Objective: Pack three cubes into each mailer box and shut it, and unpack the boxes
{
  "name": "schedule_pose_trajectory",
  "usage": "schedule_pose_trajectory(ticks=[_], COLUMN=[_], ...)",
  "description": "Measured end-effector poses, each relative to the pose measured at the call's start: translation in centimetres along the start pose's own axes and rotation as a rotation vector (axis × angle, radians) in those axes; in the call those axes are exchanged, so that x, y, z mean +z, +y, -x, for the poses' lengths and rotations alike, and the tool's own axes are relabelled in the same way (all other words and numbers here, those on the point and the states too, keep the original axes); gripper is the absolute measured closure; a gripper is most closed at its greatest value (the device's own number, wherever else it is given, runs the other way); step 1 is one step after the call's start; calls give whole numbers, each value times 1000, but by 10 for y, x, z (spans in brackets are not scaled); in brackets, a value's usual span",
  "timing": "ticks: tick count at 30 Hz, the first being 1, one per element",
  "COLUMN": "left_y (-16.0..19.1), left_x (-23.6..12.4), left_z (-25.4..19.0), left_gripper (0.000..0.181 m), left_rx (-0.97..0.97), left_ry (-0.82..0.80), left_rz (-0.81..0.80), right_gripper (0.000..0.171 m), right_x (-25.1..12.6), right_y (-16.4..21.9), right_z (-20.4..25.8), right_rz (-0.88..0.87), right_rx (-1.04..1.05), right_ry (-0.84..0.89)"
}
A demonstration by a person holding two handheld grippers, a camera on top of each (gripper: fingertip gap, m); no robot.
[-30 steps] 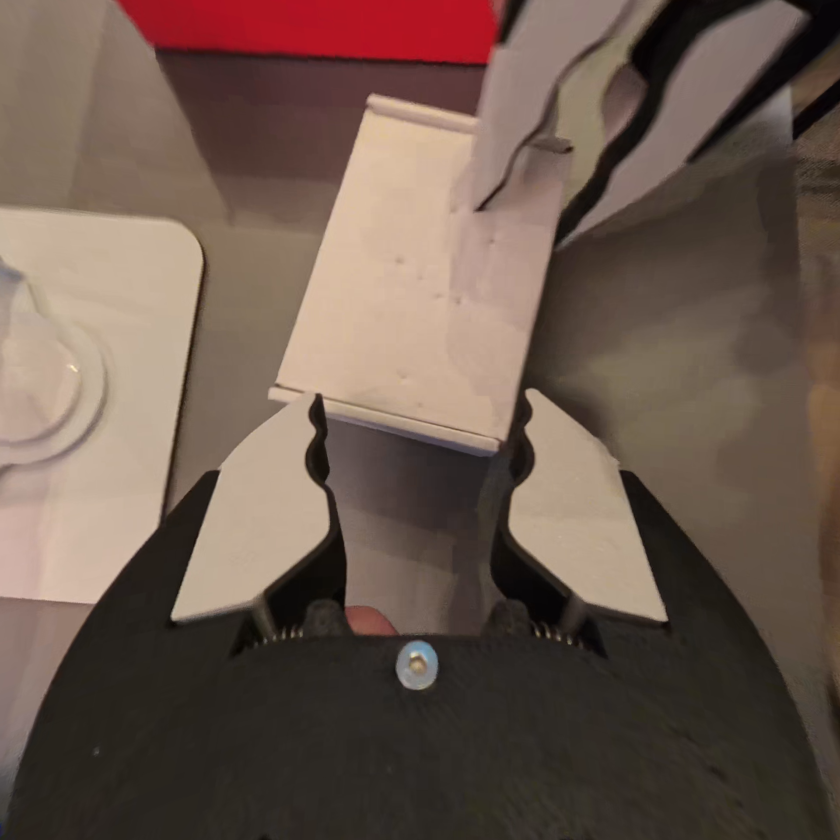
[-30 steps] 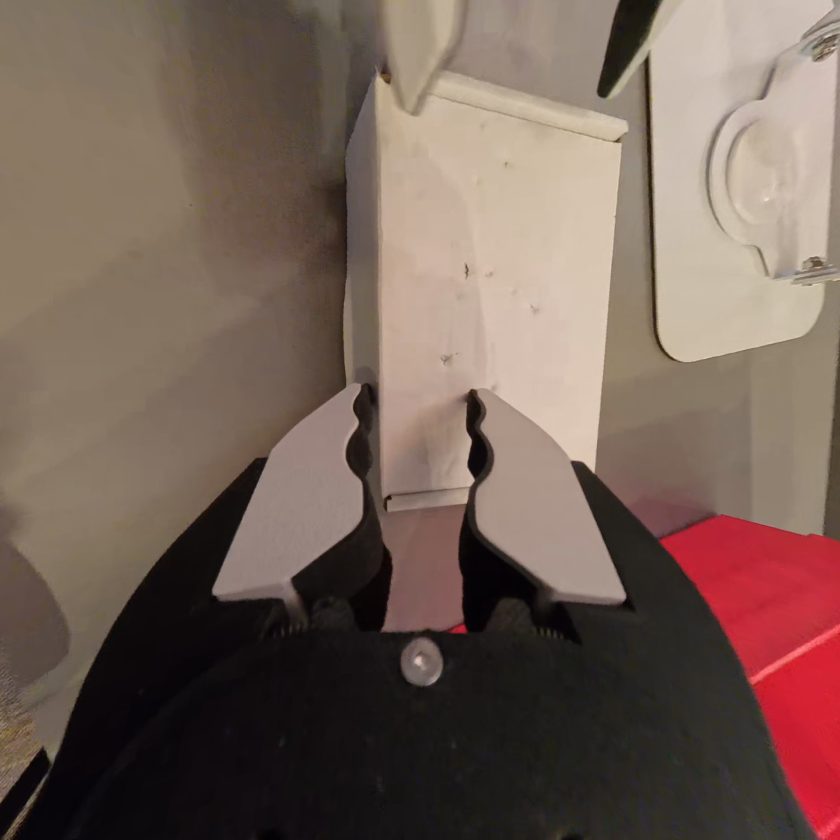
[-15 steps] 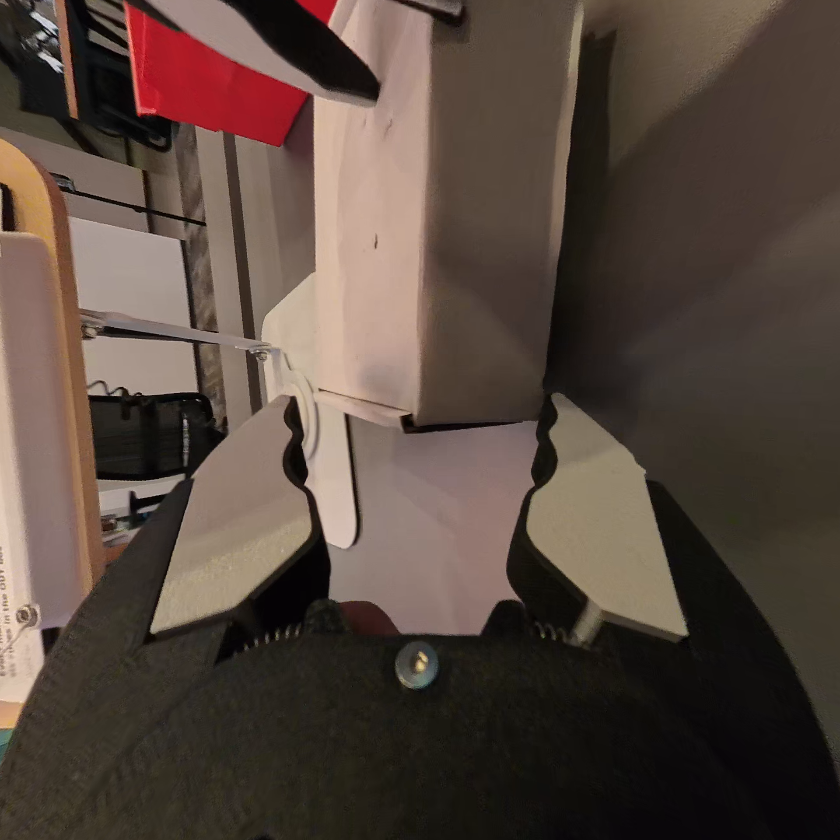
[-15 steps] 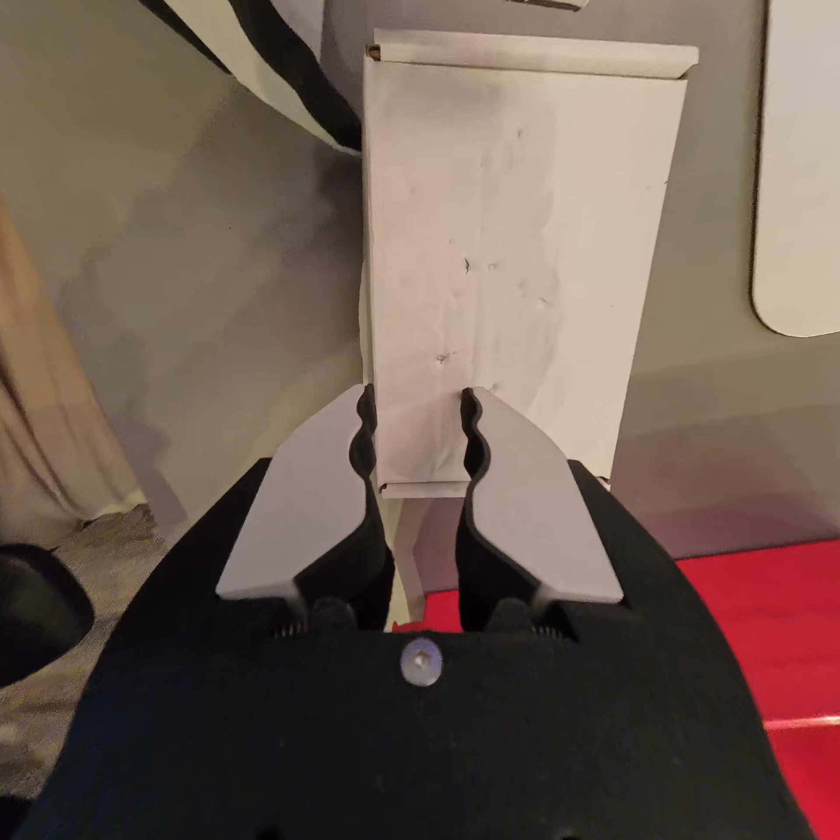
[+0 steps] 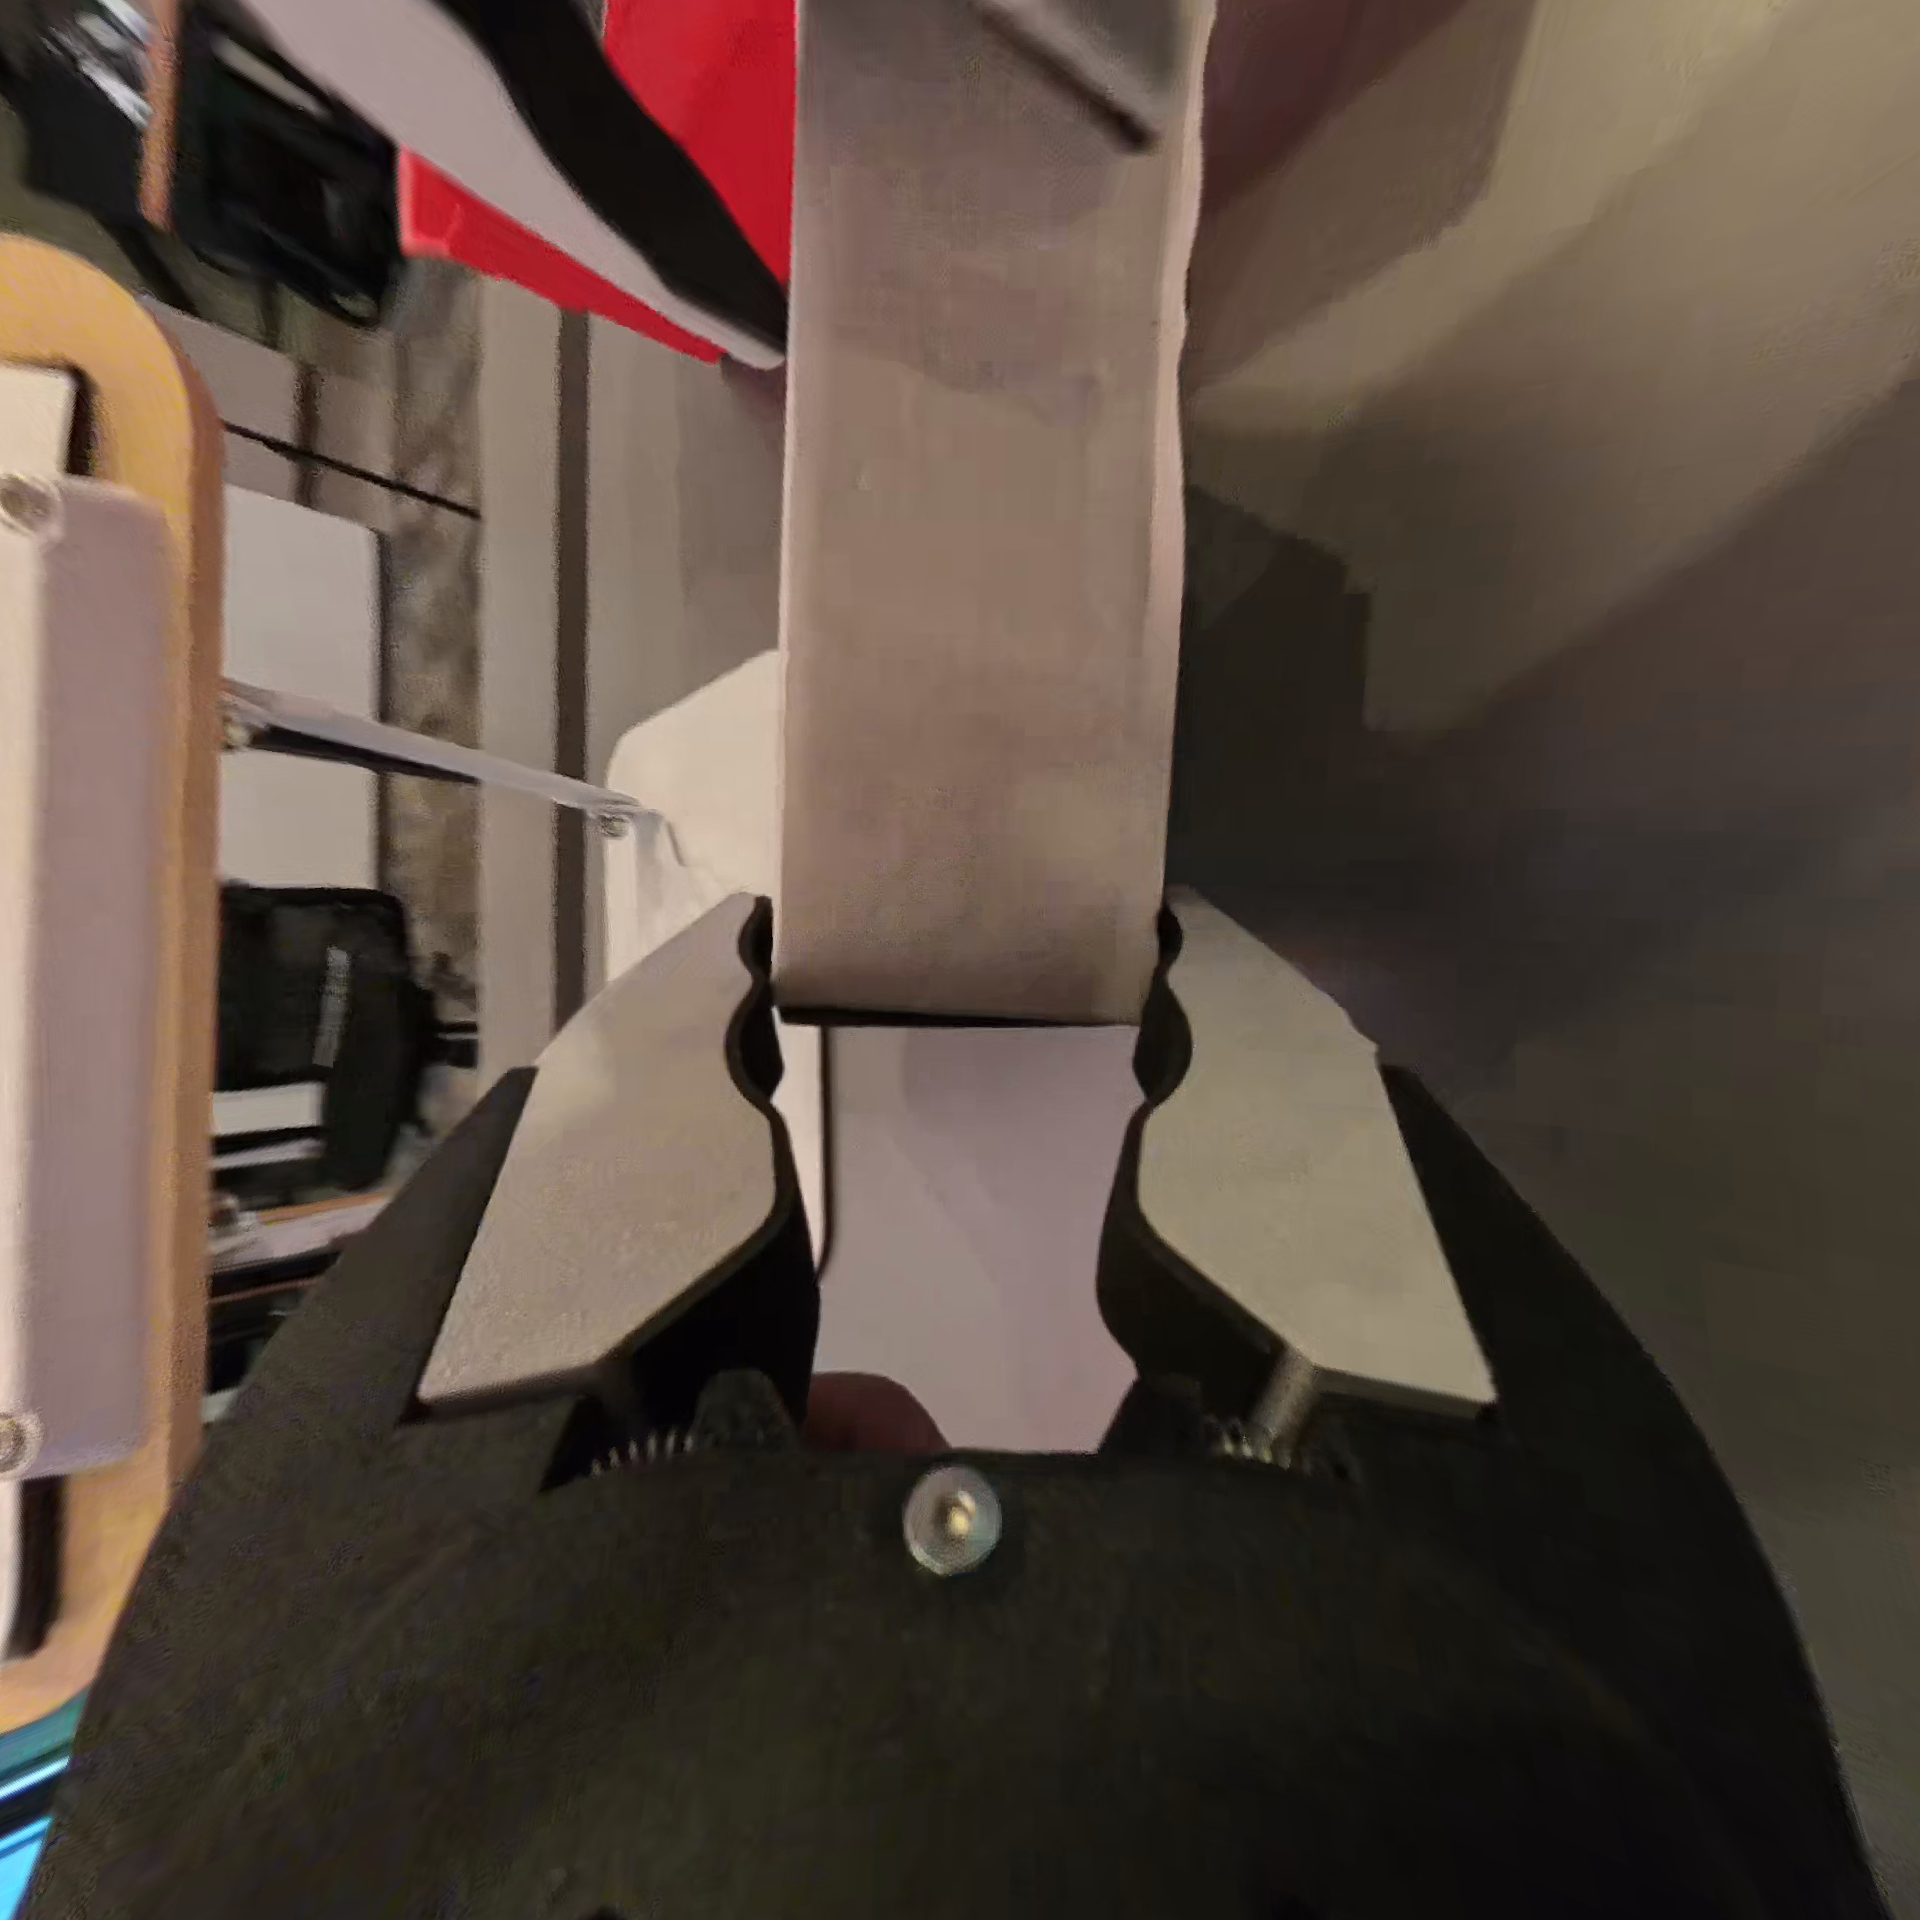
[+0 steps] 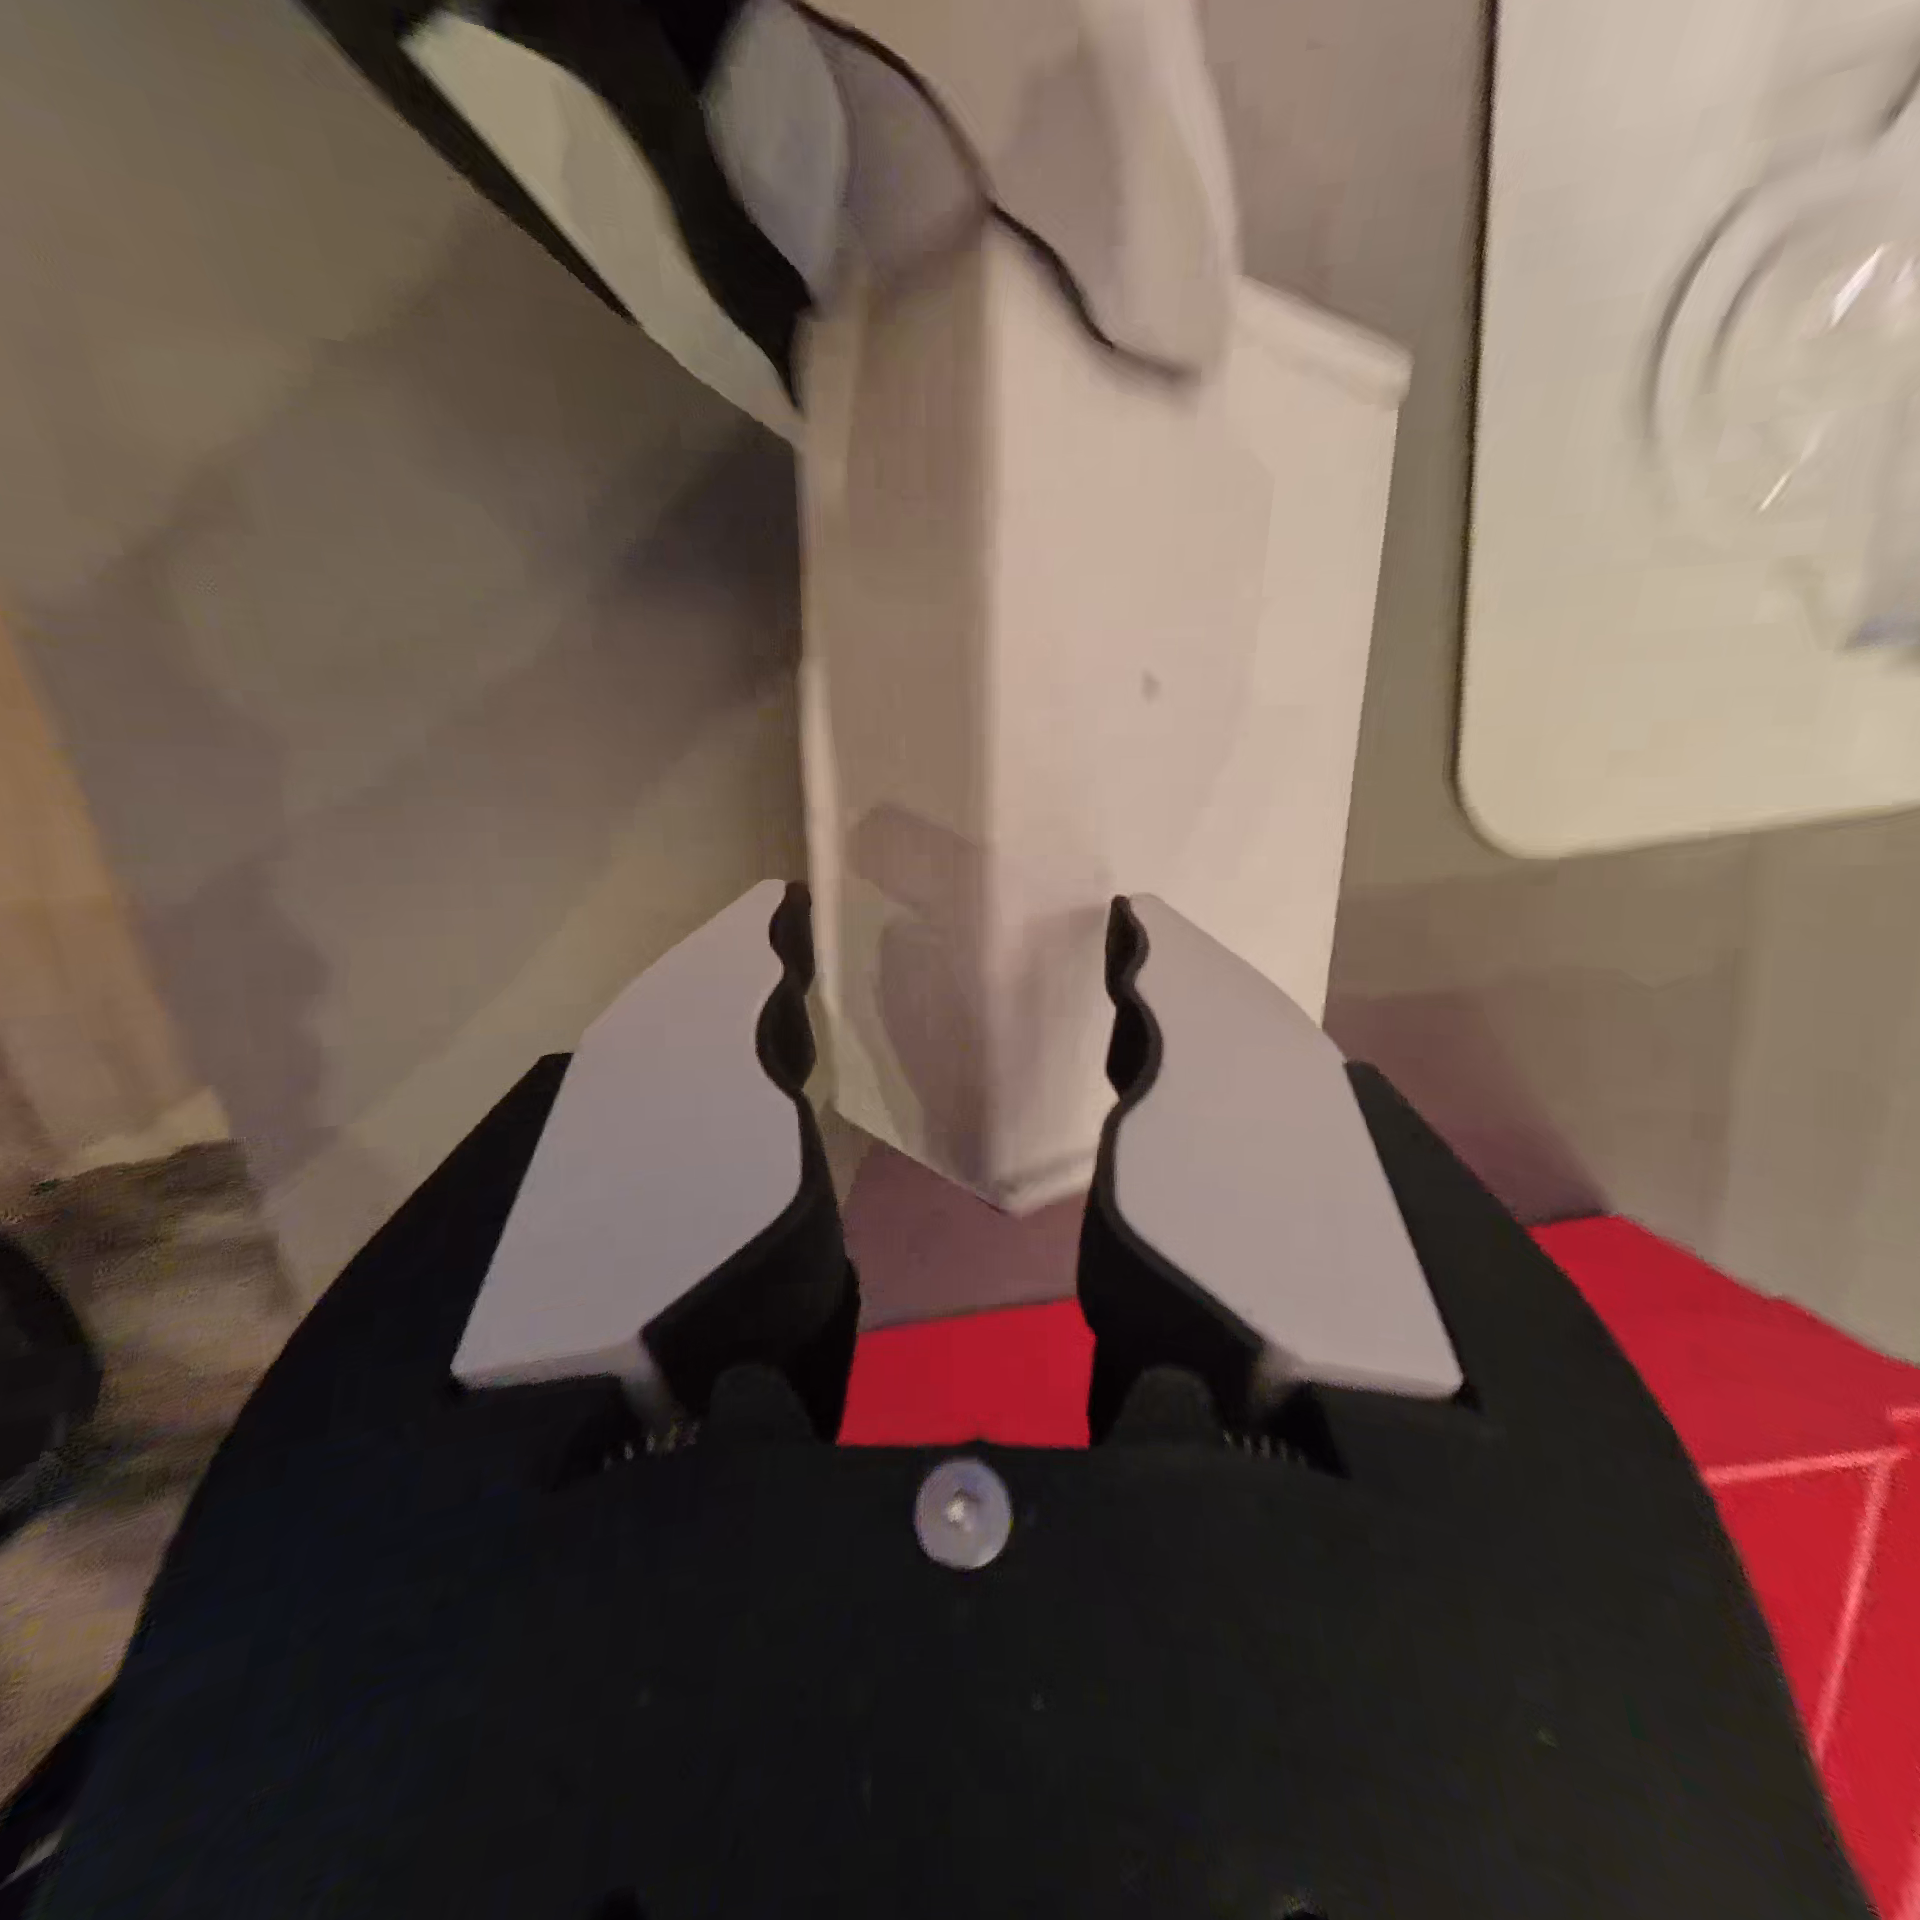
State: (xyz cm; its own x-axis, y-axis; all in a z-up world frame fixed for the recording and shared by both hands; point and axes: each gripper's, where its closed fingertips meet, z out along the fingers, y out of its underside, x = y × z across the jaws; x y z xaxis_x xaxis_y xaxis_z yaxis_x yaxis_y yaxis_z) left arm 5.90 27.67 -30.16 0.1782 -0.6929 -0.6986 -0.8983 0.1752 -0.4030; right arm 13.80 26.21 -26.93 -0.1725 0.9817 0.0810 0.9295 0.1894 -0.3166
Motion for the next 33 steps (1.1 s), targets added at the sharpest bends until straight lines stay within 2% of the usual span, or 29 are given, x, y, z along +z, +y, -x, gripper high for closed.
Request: schedule_pose_trajectory(ticks=[1,3,5,10,14,17,26,30,33], left_y=[-2,-7,-13,-15,-17,-15,-17,-17,-18], left_x=[-3,-11,-18,-21,-24,-22,-22,-21,-21], left_z=[-1,-3,-7,-10,-11,-9,-10,-9,-9], left_gripper=[114,115,115,114,115,116,116,116,116], left_rx=[-30,-100,-168,-246,-274,-266,-271,-290,-291], left_ry=[45,138,224,301,367,358,380,389,389], left_rz=[9,20,19,31,12,17,12,4,-3], right_gripper=[115,104,111,116,116,117,122,122,123], right_x=[-1,1,1,2,0,0,-5,-4,-5], right_y=[-6,-6,-10,-18,-20,-20,-21,-20,-20], right_z=[5,8,6,3,6,3,3,1,2], right_rz=[-30,-20,-43,-84,-162,-193,-184,-119,-158], right_rx=[-32,-121,-181,-256,-209,-160,-77,-134,-100], right_ry=[55,198,330,465,387,326,64,106,76])
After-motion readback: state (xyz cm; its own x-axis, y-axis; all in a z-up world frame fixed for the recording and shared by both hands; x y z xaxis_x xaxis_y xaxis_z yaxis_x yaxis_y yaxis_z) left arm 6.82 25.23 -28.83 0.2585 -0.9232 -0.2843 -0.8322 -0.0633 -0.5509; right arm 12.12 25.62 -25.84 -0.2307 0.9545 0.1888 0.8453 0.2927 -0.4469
